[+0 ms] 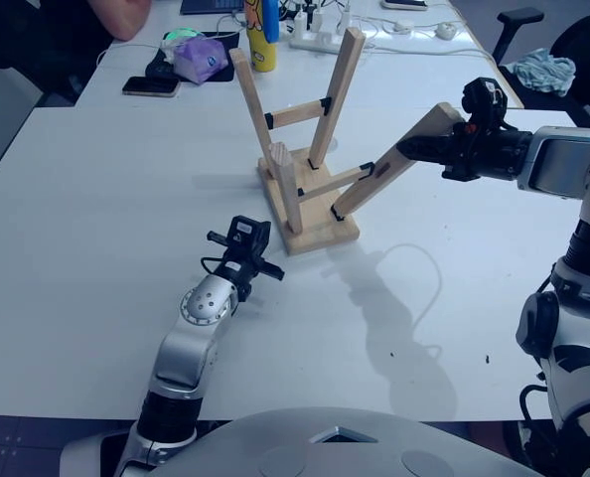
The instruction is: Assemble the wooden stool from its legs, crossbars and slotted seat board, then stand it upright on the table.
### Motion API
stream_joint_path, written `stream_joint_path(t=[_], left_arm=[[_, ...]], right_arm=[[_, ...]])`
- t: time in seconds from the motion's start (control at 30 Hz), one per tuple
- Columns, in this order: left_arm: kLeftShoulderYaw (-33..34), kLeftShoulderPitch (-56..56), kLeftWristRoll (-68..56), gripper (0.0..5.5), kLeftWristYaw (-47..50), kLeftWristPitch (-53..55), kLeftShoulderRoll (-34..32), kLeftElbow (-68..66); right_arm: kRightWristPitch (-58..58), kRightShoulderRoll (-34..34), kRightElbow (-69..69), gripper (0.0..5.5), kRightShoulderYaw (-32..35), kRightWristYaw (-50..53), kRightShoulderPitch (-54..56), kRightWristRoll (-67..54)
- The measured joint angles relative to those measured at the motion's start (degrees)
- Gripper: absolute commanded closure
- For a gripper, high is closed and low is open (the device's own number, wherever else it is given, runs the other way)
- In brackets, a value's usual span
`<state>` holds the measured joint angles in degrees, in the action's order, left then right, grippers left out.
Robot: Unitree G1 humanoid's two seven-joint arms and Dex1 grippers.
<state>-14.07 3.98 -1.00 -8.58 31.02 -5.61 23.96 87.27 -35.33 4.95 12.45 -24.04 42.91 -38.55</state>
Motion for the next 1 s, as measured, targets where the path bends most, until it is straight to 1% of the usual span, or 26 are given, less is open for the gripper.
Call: stream_joint_path(t=[0.33, 0.47, 0.57, 0.67, 0.77, 0.97, 1.0], left_arm=[[-0.03, -0.94, 0.06, 5.50, 0.82, -0.08, 0.87, -0.05], [0.02, -1.14, 0.06, 5.50, 0.61, -0.12, 0.78, -0.09], [-0.05, -2.12, 0.07, 5.50, 0.55, -0.18, 0.79, -0.60], [-0.14, -2.65, 0.07, 5.50, 0.54, -0.24, 0.81, -0.75], [-0.50, -3.37, 0.08, 5.50, 0.53, -0.54, 0.87, -1.10], [-1.13, -4.06, 0.05, 5.50, 0.35, -1.25, 0.86, -1.36], [-1.20, -4.31, 0.05, 5.50, 0.28, -1.32, 0.86, -1.40]], right_arm=[[0.47, 1.93, -2.96, 4.46, 1.50, 4.75, 1.53, -0.12], [0.33, 0.79, -2.50, 4.46, 0.26, 4.77, 1.48, -1.03], [0.03, -0.38, -0.40, 4.46, -1.87, 4.77, 1.40, -1.38], [-0.46, -1.20, 0.58, 4.46, -2.01, 4.79, 0.67, -2.15], [-0.55, -1.07, 1.50, 4.46, -0.94, 5.43, -0.39, -2.66], [-0.80, 2.03, 7.54, 4.46, 4.91, 9.47, -6.25, -4.51], [-0.84, 3.39, 9.26, 4.46, 6.25, 10.84, -7.59, -4.53]])
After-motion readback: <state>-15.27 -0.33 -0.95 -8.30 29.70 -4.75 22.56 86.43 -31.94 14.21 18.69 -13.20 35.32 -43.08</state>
